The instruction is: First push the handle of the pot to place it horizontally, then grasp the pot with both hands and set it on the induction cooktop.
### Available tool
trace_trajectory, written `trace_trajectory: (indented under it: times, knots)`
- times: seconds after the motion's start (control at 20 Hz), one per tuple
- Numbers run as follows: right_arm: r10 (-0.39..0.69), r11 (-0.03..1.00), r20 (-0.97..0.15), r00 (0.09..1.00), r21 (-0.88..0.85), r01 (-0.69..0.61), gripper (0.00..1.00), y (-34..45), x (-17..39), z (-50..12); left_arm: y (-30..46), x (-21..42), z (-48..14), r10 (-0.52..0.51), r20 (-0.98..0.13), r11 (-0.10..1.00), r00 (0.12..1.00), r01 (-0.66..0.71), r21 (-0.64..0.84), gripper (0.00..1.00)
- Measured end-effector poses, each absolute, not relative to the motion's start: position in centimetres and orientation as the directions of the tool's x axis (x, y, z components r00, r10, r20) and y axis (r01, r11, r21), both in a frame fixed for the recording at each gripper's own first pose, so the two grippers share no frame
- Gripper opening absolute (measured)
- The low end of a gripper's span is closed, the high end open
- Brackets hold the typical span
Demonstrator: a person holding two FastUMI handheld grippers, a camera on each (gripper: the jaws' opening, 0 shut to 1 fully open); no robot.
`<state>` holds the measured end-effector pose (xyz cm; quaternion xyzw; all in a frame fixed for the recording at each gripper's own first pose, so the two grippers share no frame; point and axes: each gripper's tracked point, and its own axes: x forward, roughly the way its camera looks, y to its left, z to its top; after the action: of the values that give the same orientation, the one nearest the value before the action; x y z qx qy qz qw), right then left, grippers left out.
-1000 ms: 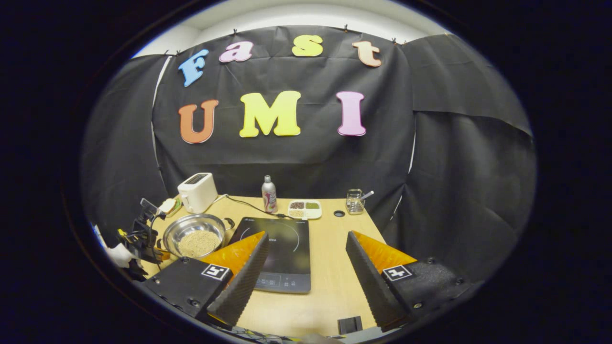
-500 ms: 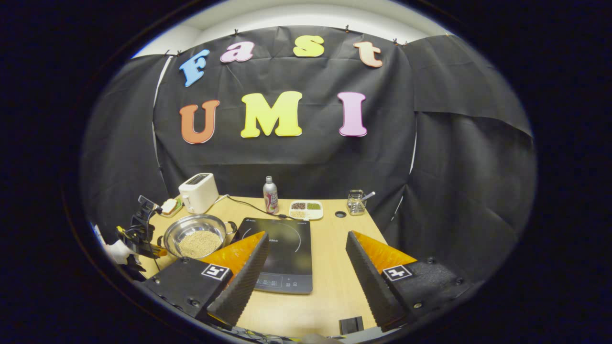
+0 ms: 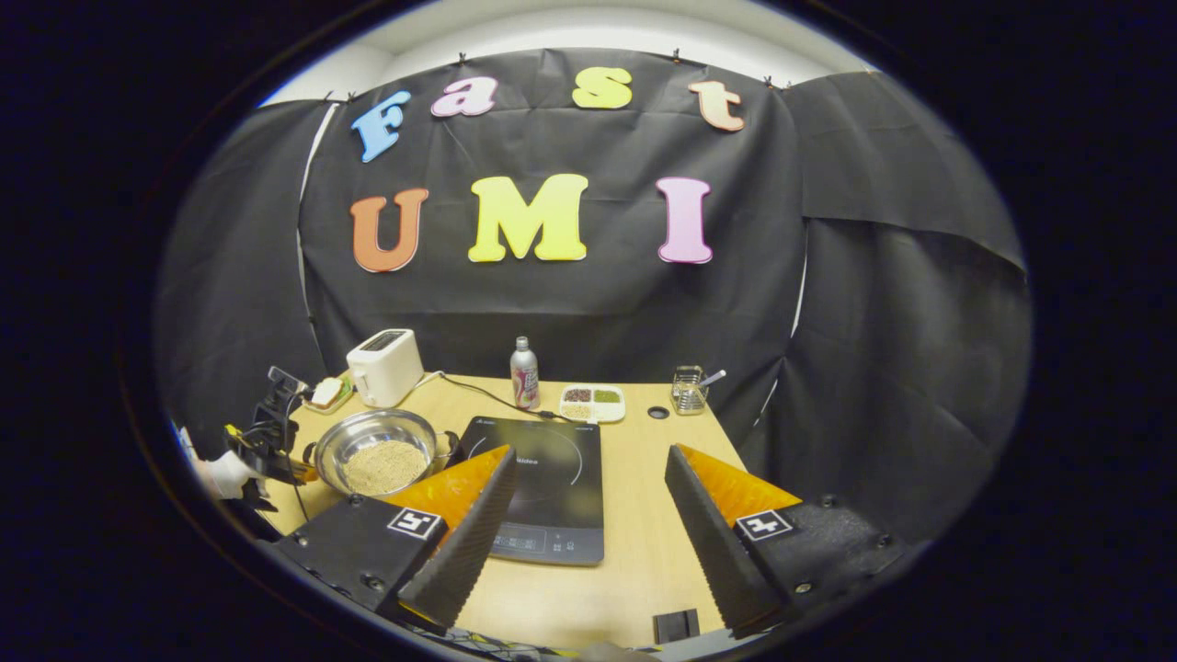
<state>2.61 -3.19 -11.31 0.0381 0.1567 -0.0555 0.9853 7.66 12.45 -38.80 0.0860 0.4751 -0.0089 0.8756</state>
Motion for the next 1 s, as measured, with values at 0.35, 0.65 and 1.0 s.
trace_trajectory:
  times: [0.35,0.65,1.0]
  knots:
    - [-0.112,0.990,-0.313,0.943,0.047,0.134,1.00,-3.5,2.6,-11.0,14.2,8.7,-39.1,0.079,-0.831,0.990,0.550,0.055,0.130,0.10]
    - [-0.111,0.991,-0.314,0.943,0.037,0.129,1.00,-3.0,2.4,-11.0,15.0,10.0,-39.3,0.070,-0.832,0.994,0.551,0.027,0.102,0.10]
    - [-0.111,0.990,-0.326,0.939,0.043,0.132,1.00,-2.6,2.1,-11.3,16.4,11.8,-39.3,0.060,-0.835,0.998,0.548,-0.009,0.066,0.00]
